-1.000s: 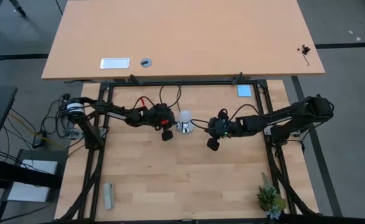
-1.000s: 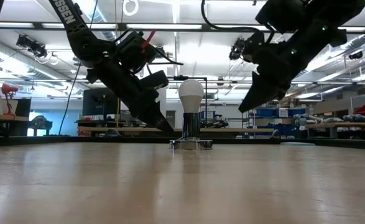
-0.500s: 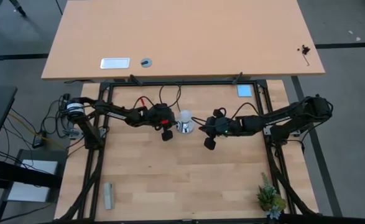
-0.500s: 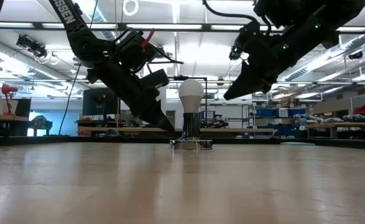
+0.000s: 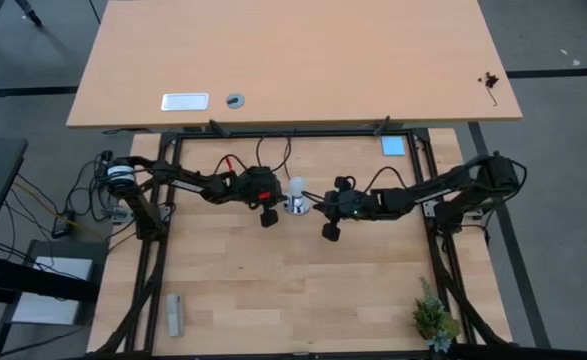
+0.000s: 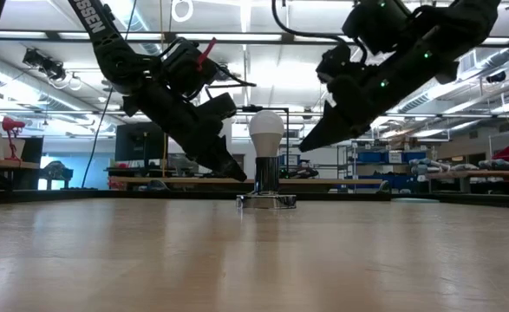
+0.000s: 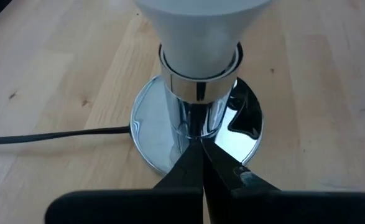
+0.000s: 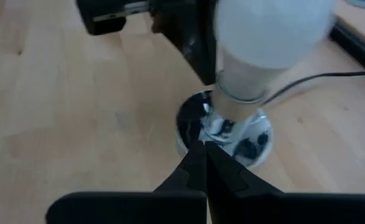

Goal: Screw lightbulb
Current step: Remove the lightbulb from the lamp socket

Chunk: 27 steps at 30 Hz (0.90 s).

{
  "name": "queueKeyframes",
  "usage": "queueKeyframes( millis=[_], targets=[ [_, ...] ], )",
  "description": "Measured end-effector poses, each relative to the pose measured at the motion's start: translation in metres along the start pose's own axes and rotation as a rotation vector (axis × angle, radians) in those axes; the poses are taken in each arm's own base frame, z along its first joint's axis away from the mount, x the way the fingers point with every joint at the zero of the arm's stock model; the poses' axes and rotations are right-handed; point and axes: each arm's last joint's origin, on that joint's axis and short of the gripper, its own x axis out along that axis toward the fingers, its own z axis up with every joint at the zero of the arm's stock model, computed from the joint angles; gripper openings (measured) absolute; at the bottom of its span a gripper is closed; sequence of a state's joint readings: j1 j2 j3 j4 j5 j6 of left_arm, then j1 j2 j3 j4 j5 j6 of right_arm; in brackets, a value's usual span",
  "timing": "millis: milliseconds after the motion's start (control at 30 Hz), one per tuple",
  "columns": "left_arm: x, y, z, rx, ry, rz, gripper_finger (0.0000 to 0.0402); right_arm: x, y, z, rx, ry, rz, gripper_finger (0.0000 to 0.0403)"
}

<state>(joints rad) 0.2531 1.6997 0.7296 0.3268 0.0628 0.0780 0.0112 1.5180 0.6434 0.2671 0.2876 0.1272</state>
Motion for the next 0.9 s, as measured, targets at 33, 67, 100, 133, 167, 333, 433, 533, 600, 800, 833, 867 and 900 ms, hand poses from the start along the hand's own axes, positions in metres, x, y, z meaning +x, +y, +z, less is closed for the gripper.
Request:
queueKeyframes(
  millis=[33,67,100,133,167,333,433,533,600,800,833,867,900],
  targets=[
    [0.0,0.0,0.0,0.0,-0.003,0.0,0.0001,0.003,0.001,-0.001,0.0,0.0,0.008,0.0004],
    [0.0,0.0,0.0,0.0,-0.004,0.0,0.0001,0.005,0.002,-0.002,0.002,0.001,0.021,0.0004],
    [0.0,0.0,0.0,0.0,-0.003,0.0,0.0001,0.006,0.002,-0.004,0.004,0.004,0.024,0.0005],
    [0.0,0.0,0.0,0.0,-0.004,0.0,0.0001,0.008,0.003,-0.004,0.008,0.0,0.026,0.0006],
    [0.0,0.0,0.0,0.0,-0.001,0.0,0.0001,0.009,0.003,-0.005,0.009,0.002,0.027,0.0007],
    [0.001,0.0,-0.001,0.003,0.009,-0.011,0.0001,0.01,0.002,-0.006,0.054,0.008,0.024,0.002],
    [0.005,0.0,-0.005,0.022,0.015,-0.012,0.0001,0.01,0.001,-0.006,0.079,0.009,0.021,0.0031],
    [0.012,0.0,-0.01,0.025,0.02,-0.014,0.0001,0.01,0.001,-0.006,0.082,0.009,0.02,0.0038],
    [0.016,0.0,-0.012,0.026,0.019,-0.014,0.0001,0.01,0.001,-0.005,0.082,0.009,0.02,0.0039],
    [0.022,0.0,-0.014,0.026,0.002,-0.017,0.0001,0.01,0.002,0.005,0.18,0.018,0.047,0.0039],
    [0.022,0.0,-0.014,0.027,0.0,-0.016,0.0001,0.01,0.002,0.01,0.2,0.021,0.056,0.0041],
    [0.022,0.0,-0.014,0.026,-0.001,-0.016,0.0001,0.009,0.001,0.017,0.217,0.032,0.061,0.0043],
    [0.022,0.0,-0.014,0.027,-0.003,-0.016,0.0001,0.009,0.001,0.022,0.223,0.054,0.061,0.0045]
  ],
)
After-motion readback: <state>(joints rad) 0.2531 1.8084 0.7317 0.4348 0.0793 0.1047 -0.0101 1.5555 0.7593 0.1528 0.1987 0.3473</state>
